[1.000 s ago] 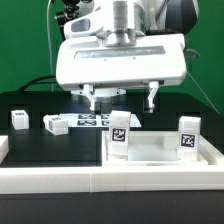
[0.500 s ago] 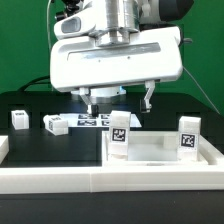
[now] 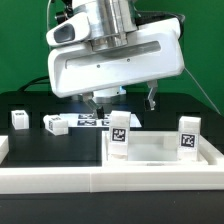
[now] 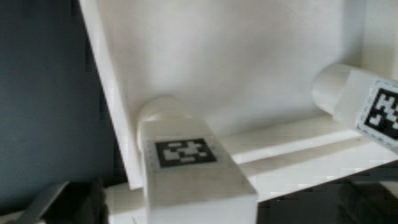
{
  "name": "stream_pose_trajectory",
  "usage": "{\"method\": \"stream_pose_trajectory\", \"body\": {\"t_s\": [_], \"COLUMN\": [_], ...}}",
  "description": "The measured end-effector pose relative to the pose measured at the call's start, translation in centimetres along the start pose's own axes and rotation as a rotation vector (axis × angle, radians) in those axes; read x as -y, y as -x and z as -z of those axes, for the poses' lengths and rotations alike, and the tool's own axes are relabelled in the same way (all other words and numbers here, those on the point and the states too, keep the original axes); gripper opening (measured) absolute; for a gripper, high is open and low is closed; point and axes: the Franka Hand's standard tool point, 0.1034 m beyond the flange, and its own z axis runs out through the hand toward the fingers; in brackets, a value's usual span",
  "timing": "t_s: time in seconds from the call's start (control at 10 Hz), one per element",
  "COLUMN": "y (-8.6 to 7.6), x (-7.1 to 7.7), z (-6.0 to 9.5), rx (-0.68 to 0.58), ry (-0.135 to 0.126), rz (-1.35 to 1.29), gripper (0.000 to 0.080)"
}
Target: Assemble square table
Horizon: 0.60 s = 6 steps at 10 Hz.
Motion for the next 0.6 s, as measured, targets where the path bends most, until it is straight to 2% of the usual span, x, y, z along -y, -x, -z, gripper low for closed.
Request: {"method": "stream_pose_trajectory", "body": {"t_s": [0.1,0.2,0.3,0.6], "y": [0.3,0.1,-0.3,-0.3], "x": [-0.4,-1.1,-1.4,-1.5], "z": [-0.1,-0.3,-0.3,-0.3], "rx": [0.033,0.053,0.053,0.053], "ry": [0.020,0.055,0.078,0.083], "rz": [0.020,0.038,0.061,0.072], "gripper": [0.0649,0.0649,0.0649,0.0649]}}
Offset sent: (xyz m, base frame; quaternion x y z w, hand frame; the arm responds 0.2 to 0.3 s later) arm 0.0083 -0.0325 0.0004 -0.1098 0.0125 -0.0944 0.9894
